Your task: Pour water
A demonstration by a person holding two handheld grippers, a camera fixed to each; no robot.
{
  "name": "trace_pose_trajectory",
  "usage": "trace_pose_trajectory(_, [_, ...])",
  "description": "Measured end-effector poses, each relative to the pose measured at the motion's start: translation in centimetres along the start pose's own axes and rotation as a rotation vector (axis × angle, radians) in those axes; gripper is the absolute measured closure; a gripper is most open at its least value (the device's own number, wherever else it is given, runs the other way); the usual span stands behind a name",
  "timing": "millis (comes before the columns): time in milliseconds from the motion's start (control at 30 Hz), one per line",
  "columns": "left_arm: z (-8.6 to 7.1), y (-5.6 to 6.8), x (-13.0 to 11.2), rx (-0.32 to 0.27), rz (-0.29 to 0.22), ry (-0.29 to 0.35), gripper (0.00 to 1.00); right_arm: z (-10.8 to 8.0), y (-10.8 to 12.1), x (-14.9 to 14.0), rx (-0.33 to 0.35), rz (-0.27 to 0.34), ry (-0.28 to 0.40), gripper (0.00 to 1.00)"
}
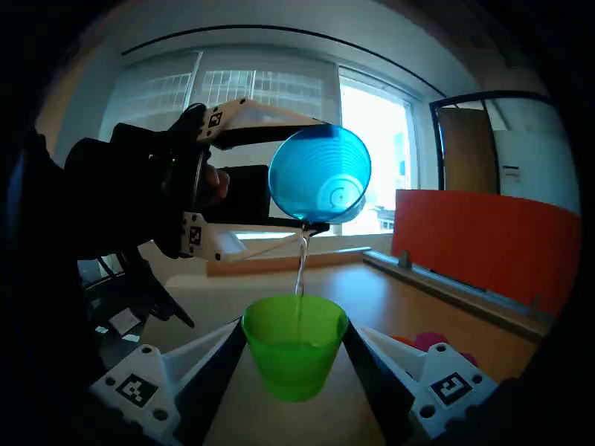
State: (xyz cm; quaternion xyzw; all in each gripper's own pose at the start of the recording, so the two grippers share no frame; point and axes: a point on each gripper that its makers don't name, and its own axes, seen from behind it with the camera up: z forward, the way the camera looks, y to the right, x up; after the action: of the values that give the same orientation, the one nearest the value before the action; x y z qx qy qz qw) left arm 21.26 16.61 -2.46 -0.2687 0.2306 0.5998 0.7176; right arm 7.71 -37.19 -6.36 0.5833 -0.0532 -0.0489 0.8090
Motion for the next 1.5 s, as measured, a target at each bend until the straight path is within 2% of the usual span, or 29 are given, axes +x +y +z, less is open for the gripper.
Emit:
trace_pose_trajectory(567, [0.55,-0.32,-0.12,0.006,0.027,-0.001,0.14,-0.04,0.10,-0.12,0.000,-0.002,0.004,0.08])
trace_pose_trajectory(1067, [-0.31,-0.51,0.63,0.010,0.060,0.003,0.14,-0.28,0.03,-0.07,-0.004,-0.003,0.002,0.08])
trace_pose_trajectory(1500, [-0.21,-0.56,0.68,0.013,0.089,0.000,0.14,-0.25,-0.14,0.18,0.001,0.000,0.007,0.08])
